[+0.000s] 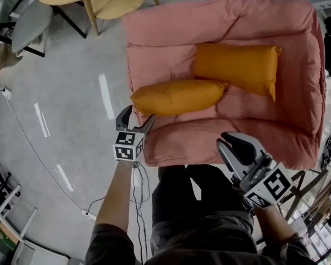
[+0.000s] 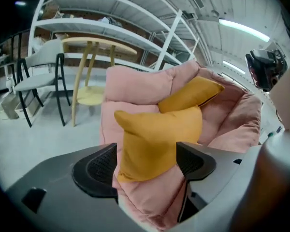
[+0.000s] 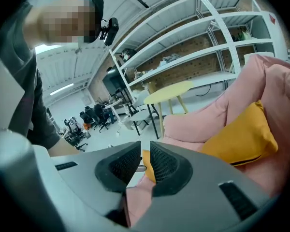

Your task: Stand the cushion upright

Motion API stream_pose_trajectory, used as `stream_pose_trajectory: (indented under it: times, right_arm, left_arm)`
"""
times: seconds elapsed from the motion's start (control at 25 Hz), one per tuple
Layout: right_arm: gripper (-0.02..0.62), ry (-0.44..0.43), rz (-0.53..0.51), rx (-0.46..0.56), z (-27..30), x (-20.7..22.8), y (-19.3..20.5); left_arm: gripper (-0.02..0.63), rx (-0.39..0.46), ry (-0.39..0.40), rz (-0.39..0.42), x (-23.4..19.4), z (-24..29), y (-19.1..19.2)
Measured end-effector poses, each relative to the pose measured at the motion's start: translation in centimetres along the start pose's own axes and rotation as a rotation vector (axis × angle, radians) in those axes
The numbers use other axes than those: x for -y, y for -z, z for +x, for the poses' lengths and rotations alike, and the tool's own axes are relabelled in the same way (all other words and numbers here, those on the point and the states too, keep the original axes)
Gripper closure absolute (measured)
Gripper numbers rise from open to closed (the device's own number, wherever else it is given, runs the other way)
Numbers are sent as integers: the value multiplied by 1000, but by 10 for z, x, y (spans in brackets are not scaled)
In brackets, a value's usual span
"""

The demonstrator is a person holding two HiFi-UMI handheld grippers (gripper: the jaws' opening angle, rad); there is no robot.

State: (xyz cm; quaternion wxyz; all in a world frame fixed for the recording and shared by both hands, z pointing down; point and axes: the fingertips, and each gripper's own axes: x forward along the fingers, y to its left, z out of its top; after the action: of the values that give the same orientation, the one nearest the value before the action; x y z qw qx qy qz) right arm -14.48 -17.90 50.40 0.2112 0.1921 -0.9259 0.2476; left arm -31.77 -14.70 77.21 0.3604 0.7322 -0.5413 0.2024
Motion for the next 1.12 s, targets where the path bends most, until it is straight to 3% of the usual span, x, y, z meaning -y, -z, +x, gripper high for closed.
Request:
stream_pose_trajectory:
  times: [0.24, 0.4, 0.52, 0.72, 0.92, 1.12]
  right_arm:
    - [575, -12, 25, -58, 18, 1, 27]
    - [575, -10, 33, -96, 25, 3, 38]
    - [575, -13, 39, -111, 29, 1, 38]
    - [575, -35, 86, -48, 30, -13, 4]
    - [575, -15, 48, -31, 4, -14, -14]
    - [575, -2, 66, 14, -31, -17, -23]
  left_arm:
    - [204, -43, 136, 40, -10, 34, 22]
    - [198, -77, 284, 0, -7, 45, 33]
    - [224, -86, 343, -13, -2, 49, 31]
    - [316, -75, 336, -5, 14, 37, 16]
    - [368, -81, 341, 31, 45, 2, -6]
    - [385, -57, 257, 6, 66, -37, -30]
